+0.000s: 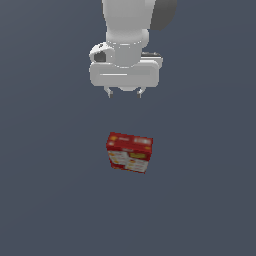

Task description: Pick up the object and move it to a goal position.

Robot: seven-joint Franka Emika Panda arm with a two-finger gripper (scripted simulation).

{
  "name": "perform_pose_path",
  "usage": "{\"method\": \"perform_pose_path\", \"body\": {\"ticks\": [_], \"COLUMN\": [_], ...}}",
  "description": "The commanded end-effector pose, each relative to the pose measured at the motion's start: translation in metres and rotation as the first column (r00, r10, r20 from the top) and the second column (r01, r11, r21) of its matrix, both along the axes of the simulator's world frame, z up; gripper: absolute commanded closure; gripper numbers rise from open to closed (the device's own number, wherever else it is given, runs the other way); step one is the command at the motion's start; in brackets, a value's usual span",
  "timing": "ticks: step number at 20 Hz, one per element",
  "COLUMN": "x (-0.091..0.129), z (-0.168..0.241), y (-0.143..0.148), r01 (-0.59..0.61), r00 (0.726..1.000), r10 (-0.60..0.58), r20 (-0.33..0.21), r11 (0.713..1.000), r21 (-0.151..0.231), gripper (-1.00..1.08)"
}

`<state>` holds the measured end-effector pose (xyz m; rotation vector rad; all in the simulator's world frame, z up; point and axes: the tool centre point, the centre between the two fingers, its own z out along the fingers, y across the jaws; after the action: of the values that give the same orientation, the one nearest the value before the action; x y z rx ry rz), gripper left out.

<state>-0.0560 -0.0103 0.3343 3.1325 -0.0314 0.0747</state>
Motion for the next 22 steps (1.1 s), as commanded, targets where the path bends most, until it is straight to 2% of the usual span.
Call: {"method": "perform_pose_path", "body": {"ticks": [1, 11, 22], "x": [0.0, 0.002, 0.003], "z": [0.0, 0.005, 0.004], "y": [0.0, 0.011, 0.011], "r01": [0.0, -0.042, -0.051], "r00": [1.0, 0.999, 0.999], "r10": [0.0, 0.042, 0.051], "r20": [0.0, 0.003, 0.003], "r11": [1.0, 0.999, 0.999], "r21": [0.0, 0.02, 0.019], "gripper": [-0.92, -0.92, -0.92]}}
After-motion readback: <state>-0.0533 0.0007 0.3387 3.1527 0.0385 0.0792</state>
